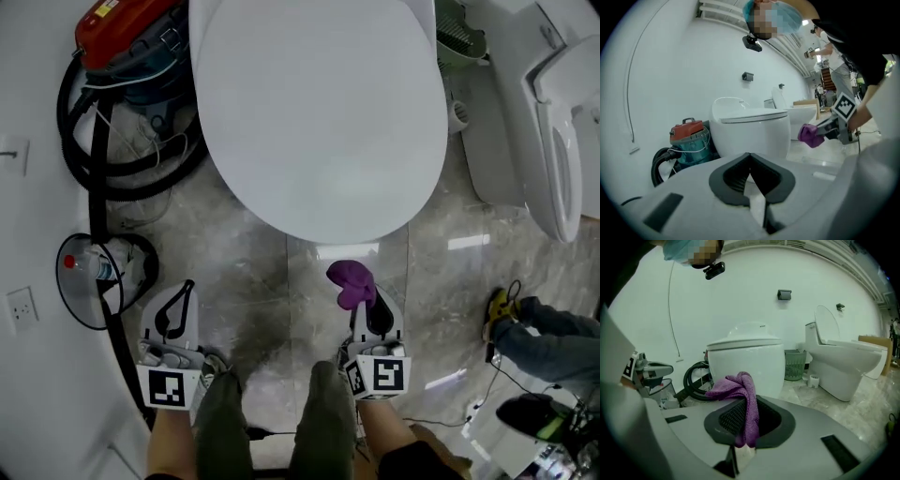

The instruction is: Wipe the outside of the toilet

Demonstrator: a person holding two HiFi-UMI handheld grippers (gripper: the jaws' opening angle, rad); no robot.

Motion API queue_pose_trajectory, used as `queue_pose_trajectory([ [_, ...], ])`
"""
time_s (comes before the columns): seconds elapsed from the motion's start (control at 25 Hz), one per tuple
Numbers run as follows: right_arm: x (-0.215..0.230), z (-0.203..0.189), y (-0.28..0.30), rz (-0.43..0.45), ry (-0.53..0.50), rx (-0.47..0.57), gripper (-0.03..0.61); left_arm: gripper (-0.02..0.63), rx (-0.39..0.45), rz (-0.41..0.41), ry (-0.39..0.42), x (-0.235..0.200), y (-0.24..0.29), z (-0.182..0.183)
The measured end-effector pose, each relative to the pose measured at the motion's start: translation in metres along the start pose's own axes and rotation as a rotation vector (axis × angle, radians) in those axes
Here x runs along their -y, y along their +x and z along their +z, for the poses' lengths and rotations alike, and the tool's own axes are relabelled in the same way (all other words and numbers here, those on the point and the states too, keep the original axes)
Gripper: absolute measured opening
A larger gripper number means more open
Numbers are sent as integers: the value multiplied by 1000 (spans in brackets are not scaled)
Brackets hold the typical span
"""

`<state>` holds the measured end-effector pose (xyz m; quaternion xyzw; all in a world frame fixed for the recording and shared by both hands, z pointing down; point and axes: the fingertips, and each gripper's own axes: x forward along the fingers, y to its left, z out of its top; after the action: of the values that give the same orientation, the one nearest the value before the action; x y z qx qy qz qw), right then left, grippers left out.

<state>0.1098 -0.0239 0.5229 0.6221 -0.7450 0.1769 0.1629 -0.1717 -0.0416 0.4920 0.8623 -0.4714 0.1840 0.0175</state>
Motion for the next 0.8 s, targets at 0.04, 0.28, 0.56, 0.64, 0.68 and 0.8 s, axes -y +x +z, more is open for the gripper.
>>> queue_pose_trajectory([
  [0.04,-4,11,-7,6,2,-3,41,2,-19,-4,-4,-1,-7,4],
  [0.28,-21,71,-70,71,-48,-66,41,2,-101,-40,-55,11,-52,64],
  [0.56,-36,139,-134,134,-83,-130,41,2,-137,-66,-85,28,-83,152],
  [0.64,-42,159,-150,150,-90,-136,41,2,-138,-67,-101,31,-93,175],
  [0.68,-45,170,-157,154,-90,-134,41,2,-131,-64,-112,31,-98,186],
  [0.8,-53,203,-175,156,-69,-113,41,2,-118,-60,-139,33,-112,219],
])
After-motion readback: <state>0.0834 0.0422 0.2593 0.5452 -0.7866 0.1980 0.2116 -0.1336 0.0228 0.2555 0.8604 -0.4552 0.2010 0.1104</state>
